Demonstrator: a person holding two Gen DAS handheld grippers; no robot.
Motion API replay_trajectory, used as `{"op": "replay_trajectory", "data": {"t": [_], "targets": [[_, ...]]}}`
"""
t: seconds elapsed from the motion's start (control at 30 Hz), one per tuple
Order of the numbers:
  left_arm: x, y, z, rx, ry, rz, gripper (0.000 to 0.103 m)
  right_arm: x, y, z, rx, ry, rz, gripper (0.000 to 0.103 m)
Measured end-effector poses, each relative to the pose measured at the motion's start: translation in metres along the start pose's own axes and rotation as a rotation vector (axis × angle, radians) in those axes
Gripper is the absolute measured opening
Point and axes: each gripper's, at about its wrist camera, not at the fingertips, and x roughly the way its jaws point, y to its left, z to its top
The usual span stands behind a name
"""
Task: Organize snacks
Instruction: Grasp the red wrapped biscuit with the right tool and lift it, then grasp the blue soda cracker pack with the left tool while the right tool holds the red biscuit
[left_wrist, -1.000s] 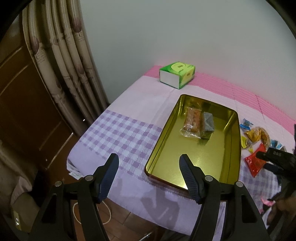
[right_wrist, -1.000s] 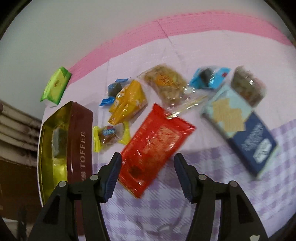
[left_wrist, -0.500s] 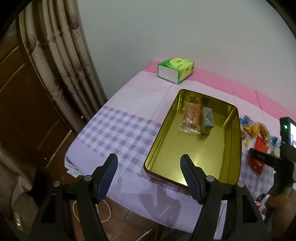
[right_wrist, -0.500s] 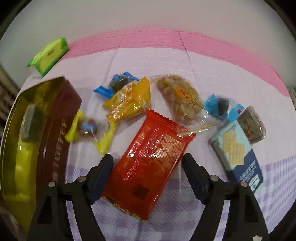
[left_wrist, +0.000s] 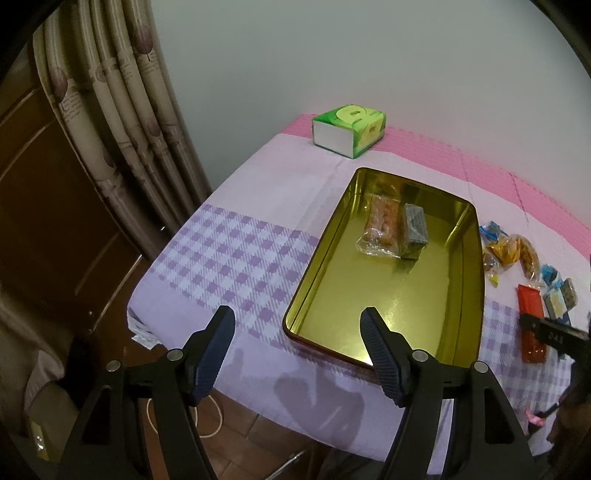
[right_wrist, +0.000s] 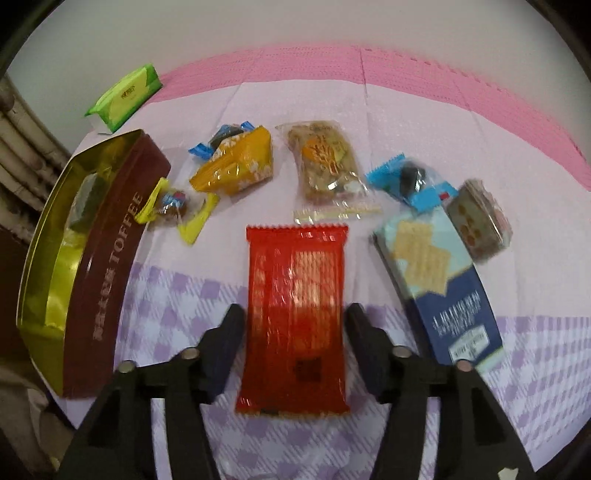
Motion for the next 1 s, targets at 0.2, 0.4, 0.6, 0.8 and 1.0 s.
{"op": "replay_trajectory", "data": {"t": [0.2,0.4,0.6,0.8,1.0], "targets": [[-0.005,-0.006,0.0,0.037,-0.038,-0.002,0.071,0.006,0.023,-0.003,-0.157,-0.034,-0.024,0.042],[-0.03,-0.022,-0.005,0.118,-0.137,-0.03,0.071,-0.039,-0.018,-0.046,-0.077,-0.07,0.138,0.041],[-0.047,-0.058,-0.016,0.272,-0.145,-0.264,0.071,-0.098,-0.086,-0.086,0.058,-0.186,0.139,0.041],[-0.059,-0.12,-0.021,0.422,-0.019,-0.555,0.071,-0.116,-0.175,-0.125,0.194,-0.215,0.08,0.041],[-0.059,-0.201,0.01,0.437,0.12,-0.761,0.071,-0.104,-0.211,-0.151,0.272,-0.23,0.096,0.041]]}}
